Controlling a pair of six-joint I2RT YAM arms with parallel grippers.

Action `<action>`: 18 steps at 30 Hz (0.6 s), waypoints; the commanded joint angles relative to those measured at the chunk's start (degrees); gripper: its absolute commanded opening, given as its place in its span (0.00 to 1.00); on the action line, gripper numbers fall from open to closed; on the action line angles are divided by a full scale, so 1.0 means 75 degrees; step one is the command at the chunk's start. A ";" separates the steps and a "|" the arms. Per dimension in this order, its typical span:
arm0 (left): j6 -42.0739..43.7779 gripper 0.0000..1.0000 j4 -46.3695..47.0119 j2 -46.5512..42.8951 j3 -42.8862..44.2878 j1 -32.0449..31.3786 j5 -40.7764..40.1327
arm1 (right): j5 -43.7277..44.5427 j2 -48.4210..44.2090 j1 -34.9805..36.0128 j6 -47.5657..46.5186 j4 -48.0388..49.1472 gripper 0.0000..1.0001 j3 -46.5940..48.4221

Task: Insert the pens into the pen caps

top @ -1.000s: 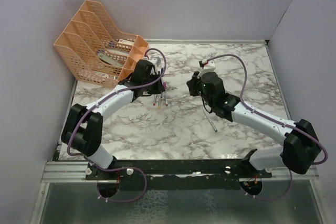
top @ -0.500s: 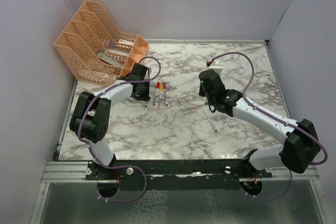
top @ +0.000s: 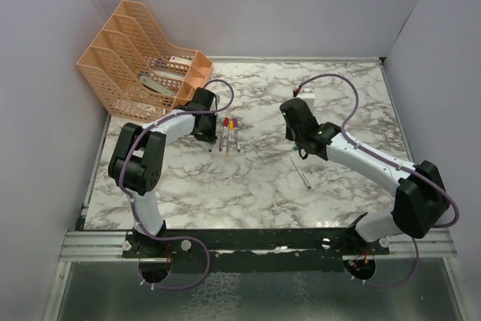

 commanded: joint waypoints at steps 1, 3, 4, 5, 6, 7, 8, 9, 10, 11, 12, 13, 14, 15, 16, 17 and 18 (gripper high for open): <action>0.0065 0.13 -0.0065 0.0213 0.0192 0.0030 -0.0050 | -0.0706 0.0535 -0.0035 -0.0150 -0.0833 0.21 0.0247; 0.0064 0.14 -0.0079 0.0254 0.0213 0.0026 -0.0032 | -0.0926 0.0640 -0.0035 -0.0127 -0.0999 0.21 0.0150; 0.0072 0.14 -0.0091 0.0278 0.0221 0.0027 -0.0020 | -0.0994 0.0687 -0.0035 -0.0096 -0.1081 0.21 0.0091; 0.0074 0.15 -0.0108 0.0294 0.0235 0.0035 -0.0007 | -0.1057 0.0716 -0.0035 -0.0070 -0.1160 0.21 0.0039; 0.0074 0.16 -0.0134 0.0308 0.0244 0.0032 0.0012 | -0.1096 0.0758 -0.0035 -0.0039 -0.1271 0.21 -0.0006; 0.0068 0.16 -0.0144 0.0329 0.0251 0.0030 0.0030 | -0.1115 0.0787 -0.0035 0.0016 -0.1387 0.21 -0.0047; 0.0074 0.17 -0.0147 0.0333 0.0254 0.0032 0.0047 | -0.1128 0.0805 -0.0037 0.0060 -0.1478 0.21 -0.0088; 0.0074 0.18 -0.0159 0.0344 0.0252 0.0036 0.0072 | -0.1122 0.0821 -0.0041 0.0092 -0.1552 0.21 -0.0129; 0.0066 0.19 -0.0162 0.0349 0.0264 0.0028 0.0085 | -0.1127 0.0812 -0.0037 0.0116 -0.1604 0.21 -0.0178; 0.0056 0.19 -0.0170 0.0358 0.0268 0.0036 0.0097 | -0.1141 0.0788 -0.0036 0.0124 -0.1611 0.21 -0.0238; 0.0059 0.20 -0.0197 0.0374 0.0289 0.0037 0.0108 | -0.1154 0.0761 -0.0038 0.0125 -0.1611 0.21 -0.0284; 0.0057 0.21 -0.0224 0.0390 0.0313 0.0034 0.0119 | -0.1182 0.0748 -0.0039 0.0125 -0.1612 0.21 -0.0317; 0.0058 0.24 -0.0244 0.0402 0.0340 0.0031 0.0130 | -0.1203 0.0747 -0.0036 0.0125 -0.1626 0.21 -0.0336; 0.0055 0.25 -0.0269 0.0412 0.0364 0.0034 0.0143 | -0.1218 0.0764 -0.0035 0.0125 -0.1644 0.21 -0.0340; 0.0059 0.27 -0.0289 0.0424 0.0392 0.0036 0.0154 | -0.1243 0.0779 -0.0035 0.0125 -0.1671 0.21 -0.0351; 0.0062 0.27 -0.0299 0.0427 0.0413 0.0035 0.0157 | -0.1256 0.0804 -0.0035 0.0125 -0.1695 0.21 -0.0351; 0.0070 0.27 -0.0319 0.0436 0.0433 0.0034 0.0163 | -0.1274 0.0828 -0.0035 0.0119 -0.1713 0.21 -0.0362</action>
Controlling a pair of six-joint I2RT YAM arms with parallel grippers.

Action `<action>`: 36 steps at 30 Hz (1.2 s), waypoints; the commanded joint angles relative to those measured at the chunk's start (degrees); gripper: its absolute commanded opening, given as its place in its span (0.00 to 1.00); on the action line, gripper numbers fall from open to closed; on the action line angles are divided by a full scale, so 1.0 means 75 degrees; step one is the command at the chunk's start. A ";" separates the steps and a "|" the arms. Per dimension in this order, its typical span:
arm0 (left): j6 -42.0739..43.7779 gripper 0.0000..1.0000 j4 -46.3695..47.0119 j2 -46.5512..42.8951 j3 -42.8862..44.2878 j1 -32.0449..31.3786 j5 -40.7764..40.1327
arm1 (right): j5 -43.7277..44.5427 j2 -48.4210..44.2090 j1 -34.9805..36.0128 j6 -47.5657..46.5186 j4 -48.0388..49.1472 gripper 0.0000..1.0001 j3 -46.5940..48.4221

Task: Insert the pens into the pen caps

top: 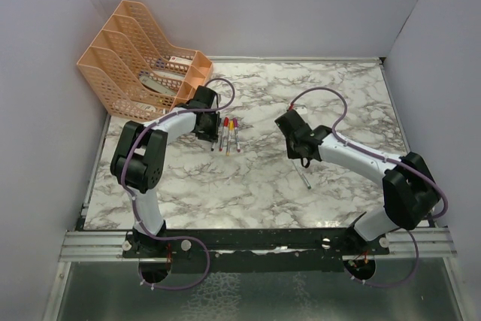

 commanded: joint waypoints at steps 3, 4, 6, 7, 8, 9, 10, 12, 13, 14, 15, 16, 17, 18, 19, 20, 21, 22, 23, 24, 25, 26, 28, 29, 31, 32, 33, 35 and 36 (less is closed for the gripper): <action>0.0065 0.28 -0.0270 0.0238 0.0182 0.0036 0.0151 | -0.0260 0.0163 -0.0029 0.0107 -0.0309 0.21 -0.0121; 0.0068 0.28 -0.0278 0.0248 0.0185 0.0031 0.0154 | -0.0287 0.0188 -0.0029 0.0116 -0.0337 0.21 -0.0135; 0.0071 0.28 -0.0279 0.0248 0.0191 0.0027 0.0160 | -0.0338 0.0219 -0.0033 0.0139 -0.0396 0.21 -0.0187; 0.0076 0.28 -0.0273 0.0250 0.0183 0.0039 0.0163 | -0.0358 0.0230 -0.0030 0.0161 -0.0421 0.21 -0.0222; 0.0078 0.28 -0.0274 0.0242 0.0174 0.0038 0.0163 | -0.0388 0.0227 -0.0035 0.0171 -0.0444 0.21 -0.0264; 0.0074 0.28 -0.0270 0.0224 0.0166 0.0047 0.0163 | -0.0421 0.0226 -0.0030 0.0185 -0.0448 0.21 -0.0312; 0.0083 0.28 -0.0275 0.0201 0.0170 0.0045 0.0178 | -0.0448 0.0223 -0.0030 0.0203 -0.0462 0.21 -0.0366; 0.0092 0.28 -0.0278 0.0132 0.0164 0.0042 0.0196 | -0.0463 0.0210 -0.0030 0.0221 -0.0493 0.21 -0.0464; 0.0077 0.28 -0.0273 0.0092 0.0170 0.0046 0.0208 | -0.0479 0.0199 -0.0030 0.0224 -0.0499 0.21 -0.0503; 0.0079 0.28 -0.0269 0.0043 0.0175 0.0048 0.0215 | -0.0493 0.0198 -0.0029 0.0224 -0.0509 0.22 -0.0537; 0.0074 0.28 -0.0272 -0.0019 0.0187 0.0045 0.0221 | -0.0499 0.0205 -0.0029 0.0221 -0.0490 0.25 -0.0570; 0.0059 0.28 -0.0284 -0.0064 0.0202 0.0045 0.0227 | -0.0519 0.0210 -0.0029 0.0205 -0.0464 0.29 -0.0608; 0.0046 0.29 -0.0287 -0.0116 0.0221 0.0048 0.0241 | -0.0523 0.0233 -0.0029 0.0191 -0.0433 0.32 -0.0633; 0.0046 0.29 -0.0293 -0.0180 0.0246 0.0048 0.0259 | -0.0548 0.0262 -0.0029 0.0175 -0.0395 0.34 -0.0666; 0.0032 0.30 -0.0310 -0.0233 0.0260 0.0046 0.0269 | -0.0559 0.0317 -0.0029 0.0148 -0.0349 0.36 -0.0682; 0.0030 0.31 -0.0314 -0.0288 0.0286 0.0050 0.0279 | -0.0558 0.0369 -0.0031 0.0134 -0.0307 0.36 -0.0687; 0.0022 0.31 -0.0333 -0.0349 0.0314 0.0049 0.0289 | -0.0575 0.0437 -0.0030 0.0106 -0.0252 0.37 -0.0709; 0.0011 0.32 -0.0337 -0.0412 0.0331 0.0051 0.0297 | -0.0584 0.0507 -0.0030 0.0087 -0.0200 0.37 -0.0708; 0.0010 0.32 -0.0347 -0.0469 0.0353 0.0059 0.0303 | -0.0592 0.0582 -0.0032 0.0075 -0.0151 0.37 -0.0704; 0.0003 0.32 -0.0362 -0.0546 0.0357 0.0060 0.0304 | -0.0596 0.0659 -0.0033 0.0062 -0.0105 0.36 -0.0720; 0.0001 0.32 -0.0363 -0.0614 0.0368 0.0057 0.0298 | -0.0594 0.0731 -0.0030 0.0044 -0.0057 0.36 -0.0725; -0.0008 0.32 -0.0377 -0.0687 0.0365 0.0057 0.0293 | -0.0602 0.0796 -0.0028 0.0029 -0.0010 0.36 -0.0726; -0.0017 0.32 -0.0396 -0.0835 0.0359 0.0071 0.0275 | -0.0581 0.0930 -0.0040 0.0011 0.0045 0.36 -0.0730; -0.0022 0.33 -0.0406 -0.0916 0.0352 0.0072 0.0260 | -0.0564 0.0984 -0.0037 0.0013 0.0069 0.36 -0.0742; -0.0018 0.33 -0.0408 -0.1049 0.0323 0.0088 0.0249 | -0.0556 0.1075 -0.0047 0.0014 0.0125 0.36 -0.0787; -0.0026 0.33 -0.0406 -0.1112 0.0302 0.0100 0.0235 | -0.0574 0.1103 -0.0048 0.0005 0.0164 0.36 -0.0811; -0.0013 0.33 -0.0400 -0.1161 0.0287 0.0111 0.0228 | -0.0606 0.1127 -0.0061 0.0004 0.0211 0.35 -0.0843; -0.0023 0.33 -0.0404 -0.1239 0.0248 0.0132 0.0210 | -0.0735 0.1163 -0.0105 0.0002 0.0276 0.30 -0.0884; -0.0025 0.33 -0.0403 -0.1255 0.0230 0.0139 0.0210 | -0.0825 0.1169 -0.0112 0.0002 0.0294 0.25 -0.0892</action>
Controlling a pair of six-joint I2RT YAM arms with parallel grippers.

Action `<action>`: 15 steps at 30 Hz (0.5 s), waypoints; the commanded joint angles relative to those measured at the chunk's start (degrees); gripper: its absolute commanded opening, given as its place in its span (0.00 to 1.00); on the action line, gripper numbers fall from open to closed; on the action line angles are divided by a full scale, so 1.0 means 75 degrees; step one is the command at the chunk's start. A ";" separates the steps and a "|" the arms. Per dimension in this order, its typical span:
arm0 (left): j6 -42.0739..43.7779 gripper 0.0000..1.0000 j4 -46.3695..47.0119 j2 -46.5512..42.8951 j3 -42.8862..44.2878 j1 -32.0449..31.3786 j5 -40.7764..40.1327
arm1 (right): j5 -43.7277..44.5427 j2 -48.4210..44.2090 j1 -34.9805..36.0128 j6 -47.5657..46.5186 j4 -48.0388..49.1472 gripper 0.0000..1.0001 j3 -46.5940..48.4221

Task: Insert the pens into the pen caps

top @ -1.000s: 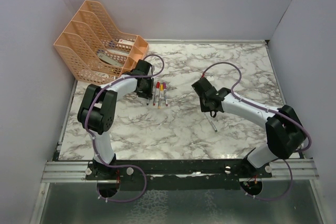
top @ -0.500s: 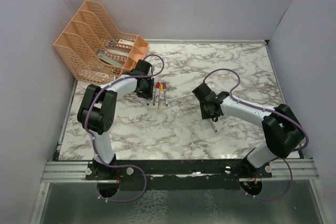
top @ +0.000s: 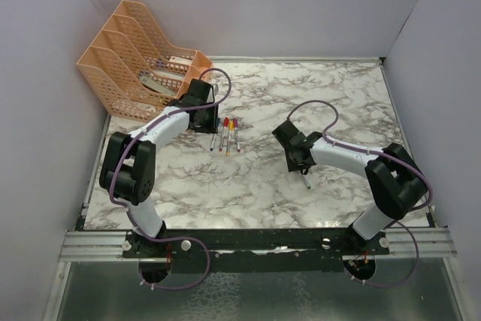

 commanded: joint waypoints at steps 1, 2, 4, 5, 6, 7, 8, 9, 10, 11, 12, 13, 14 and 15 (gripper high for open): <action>-0.0023 0.33 -0.0107 -0.0324 0.0110 0.0094 0.0058 | -0.0449 0.0395 -0.0080 -0.0017 0.0317 0.21 -0.0280; -0.0029 0.33 -0.0108 -0.0324 0.0088 0.0104 0.0058 | -0.0539 0.0389 -0.0080 -0.0002 0.0314 0.18 -0.0277; -0.0034 0.33 -0.0104 -0.0323 0.0060 0.0119 0.0047 | -0.0708 0.0386 -0.0089 0.0016 0.0341 0.14 -0.0305; -0.0038 0.33 -0.0107 -0.0533 0.0046 0.0128 0.0050 | -0.0810 0.0380 -0.0094 0.0016 0.0373 0.14 -0.0330; -0.0040 0.33 -0.0105 -0.0574 0.0031 0.0130 0.0045 | -0.0905 0.0368 -0.0092 0.0006 0.0409 0.13 -0.0354; -0.0037 0.33 -0.0103 -0.0605 0.0007 0.0140 0.0041 | -0.1006 0.0374 -0.0095 -0.0004 0.0453 0.13 -0.0372; -0.0035 0.33 -0.0106 -0.0628 -0.0004 0.0144 0.0041 | -0.1102 0.0375 -0.0089 -0.0012 0.0496 0.12 -0.0380; -0.0035 0.33 -0.0106 -0.0663 -0.0020 0.0147 0.0038 | -0.1186 0.0370 -0.0088 -0.0018 0.0536 0.10 -0.0378; -0.0045 0.33 -0.0105 -0.0688 -0.0039 0.0153 0.0040 | -0.1264 0.0377 -0.0091 -0.0019 0.0566 0.06 -0.0363; -0.0042 0.33 -0.0104 -0.0710 -0.0053 0.0156 0.0041 | -0.1331 0.0391 -0.0089 -0.0028 0.0598 0.02 -0.0320; -0.0046 0.33 -0.0097 -0.0735 -0.0076 0.0160 0.0041 | -0.1393 0.0397 -0.0088 -0.0045 0.0650 0.01 -0.0268; -0.0041 0.33 -0.0098 -0.0757 -0.0092 0.0155 0.0041 | -0.1467 0.0398 -0.0088 -0.0062 0.0708 0.01 -0.0194; -0.0037 0.33 -0.0099 -0.0775 -0.0090 0.0159 0.0058 | -0.1533 0.0417 -0.0088 -0.0084 0.0746 0.01 -0.0088; -0.0023 0.33 -0.0105 -0.0796 -0.0101 0.0162 0.0079 | -0.1599 0.0428 -0.0088 -0.0102 0.0783 0.01 0.0041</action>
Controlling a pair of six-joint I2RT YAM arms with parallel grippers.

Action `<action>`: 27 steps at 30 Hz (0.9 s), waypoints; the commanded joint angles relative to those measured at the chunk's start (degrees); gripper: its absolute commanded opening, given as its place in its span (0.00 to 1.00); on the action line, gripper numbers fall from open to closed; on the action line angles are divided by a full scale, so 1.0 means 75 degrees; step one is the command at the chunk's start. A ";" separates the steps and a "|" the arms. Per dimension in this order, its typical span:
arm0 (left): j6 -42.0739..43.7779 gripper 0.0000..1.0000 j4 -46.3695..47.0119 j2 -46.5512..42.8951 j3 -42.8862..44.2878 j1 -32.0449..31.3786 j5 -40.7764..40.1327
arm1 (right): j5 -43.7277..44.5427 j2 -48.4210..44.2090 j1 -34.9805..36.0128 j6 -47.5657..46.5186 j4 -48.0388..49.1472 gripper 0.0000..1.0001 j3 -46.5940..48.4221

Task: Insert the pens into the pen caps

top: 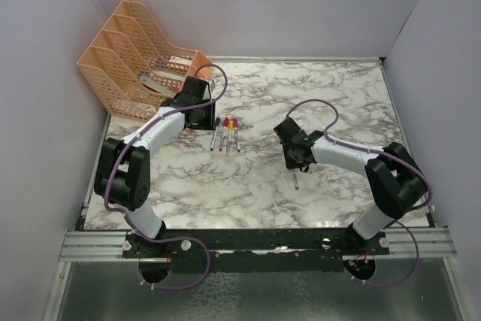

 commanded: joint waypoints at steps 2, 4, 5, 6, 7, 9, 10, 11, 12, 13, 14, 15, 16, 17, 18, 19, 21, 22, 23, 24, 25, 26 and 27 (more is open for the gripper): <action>0.0023 0.33 -0.0048 -0.0335 -0.0105 0.0045 0.0141 | -0.1099 0.0380 0.0008 -0.0042 0.0477 0.01 0.0320; 0.0076 0.33 0.0001 -0.0379 -0.0150 0.0044 0.0284 | -0.1271 0.0305 0.0008 -0.0106 0.0621 0.01 0.0613; 0.0101 0.33 0.0031 -0.0422 -0.0198 0.0045 0.0357 | -0.1333 0.0264 0.0008 -0.0134 0.0682 0.01 0.0772; 0.0126 0.33 0.0105 -0.0460 -0.0252 0.0050 0.0473 | -0.1374 0.0213 0.0008 -0.0152 0.0761 0.01 0.0917; 0.0154 0.33 0.0213 -0.0516 -0.0329 0.0050 0.0616 | -0.1411 0.0162 0.0008 -0.0173 0.0832 0.01 0.1075; 0.0180 0.33 0.0533 -0.0639 -0.0520 0.0047 0.0933 | -0.1413 0.0020 0.0008 -0.0188 0.1055 0.01 0.1309; 0.0193 0.32 0.0707 -0.0714 -0.0642 0.0050 0.1143 | -0.1383 -0.0050 0.0008 -0.0186 0.1203 0.01 0.1391; 0.0202 0.32 0.0928 -0.0793 -0.0769 0.0053 0.1384 | -0.1322 -0.0128 0.0008 -0.0199 0.1354 0.01 0.1458; 0.0202 0.33 0.1155 -0.0887 -0.0908 0.0051 0.1616 | -0.1267 -0.0212 0.0008 -0.0198 0.1504 0.01 0.1502; 0.0198 0.33 0.1369 -0.0969 -0.1041 0.0052 0.1849 | -0.1227 -0.0302 0.0008 -0.0209 0.1763 0.01 0.1522; 0.0182 0.33 0.1619 -0.1067 -0.1175 0.0046 0.2112 | -0.1181 -0.0413 0.0008 -0.0223 0.1980 0.01 0.1510; 0.0151 0.33 0.1856 -0.1151 -0.1306 0.0051 0.2348 | -0.1121 -0.0516 0.0008 -0.0224 0.2177 0.01 0.1482; 0.0143 0.33 0.2096 -0.1244 -0.1419 0.0044 0.2632 | -0.1072 -0.0647 0.0008 -0.0229 0.2411 0.01 0.1438; 0.0114 0.33 0.2354 -0.1330 -0.1544 0.0047 0.2908 | -0.1025 -0.0774 0.0008 -0.0251 0.2647 0.01 0.1345; 0.0071 0.33 0.2622 -0.1408 -0.1661 0.0044 0.3209 | -0.0974 -0.0917 0.0005 -0.0250 0.2896 0.01 0.1262; 0.0004 0.33 0.2952 -0.1506 -0.1802 0.0044 0.3525 | -0.0932 -0.1075 0.0008 -0.0239 0.3187 0.01 0.1151; -0.0189 0.33 0.3646 -0.1681 -0.2069 0.0044 0.4214 | -0.0923 -0.1426 0.0002 -0.0198 0.3818 0.01 0.0857; -0.0352 0.34 0.4071 -0.1770 -0.2198 0.0036 0.4569 | -0.0945 -0.1593 0.0004 -0.0154 0.4114 0.01 0.0700; -0.0532 0.34 0.4469 -0.1810 -0.2323 0.0032 0.5002 | -0.0973 -0.1747 0.0007 -0.0131 0.4401 0.01 0.0543; -0.0753 0.35 0.4920 -0.1818 -0.2429 0.0033 0.5325 | -0.0994 -0.1890 -0.0001 -0.0098 0.4667 0.01 0.0416; -0.0987 0.35 0.5382 -0.1815 -0.2526 0.0033 0.5607 | -0.1020 -0.2008 0.0007 -0.0071 0.4876 0.01 0.0307; -0.1243 0.36 0.5765 -0.1804 -0.2607 0.0032 0.5860 | -0.1045 -0.2098 0.0002 -0.0025 0.5047 0.01 0.0217; -0.1493 0.36 0.6032 -0.1793 -0.2635 0.0001 0.5996 | -0.1077 -0.2160 0.0000 0.0004 0.5169 0.01 0.0150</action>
